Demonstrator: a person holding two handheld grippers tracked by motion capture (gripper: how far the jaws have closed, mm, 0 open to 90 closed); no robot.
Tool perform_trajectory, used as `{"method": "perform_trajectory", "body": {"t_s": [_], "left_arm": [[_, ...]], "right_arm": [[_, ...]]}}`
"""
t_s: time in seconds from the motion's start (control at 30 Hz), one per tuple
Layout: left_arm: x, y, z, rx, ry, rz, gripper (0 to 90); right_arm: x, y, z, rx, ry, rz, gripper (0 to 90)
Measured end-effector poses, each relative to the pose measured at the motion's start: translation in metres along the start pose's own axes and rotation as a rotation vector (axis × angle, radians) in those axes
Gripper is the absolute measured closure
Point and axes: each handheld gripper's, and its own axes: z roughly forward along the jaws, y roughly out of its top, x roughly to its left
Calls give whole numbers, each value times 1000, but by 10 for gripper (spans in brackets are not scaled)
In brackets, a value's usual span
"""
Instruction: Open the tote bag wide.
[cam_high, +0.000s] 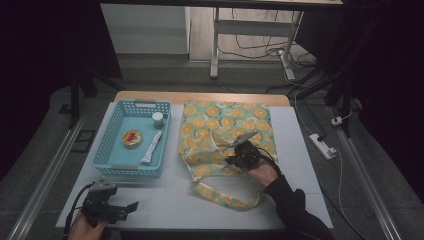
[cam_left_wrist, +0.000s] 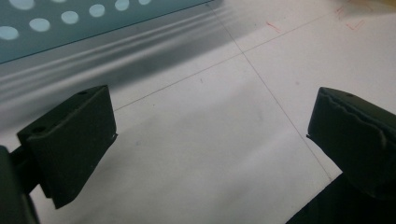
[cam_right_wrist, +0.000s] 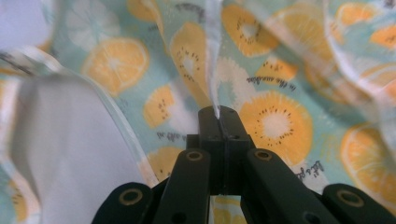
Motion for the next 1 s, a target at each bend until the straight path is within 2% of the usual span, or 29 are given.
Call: {"method": "perform_trajectory", "body": {"t_s": [0.13, 0.47, 0.67, 1.0], "left_arm": [[0, 0, 0, 1, -1, -1, 13], [1, 0, 0, -2, -4, -12, 12], [0, 0, -1, -4, 1, -3, 13], [0, -1, -3, -28, 7, -6, 4]], "right_arm": [[0, 6, -7, -26, 20, 1, 900], [4, 24, -23, -107, 15, -5, 900], [7, 34, -28, -133, 18, 2, 900], [2, 49, -43, -181, 15, 8, 900]]}}
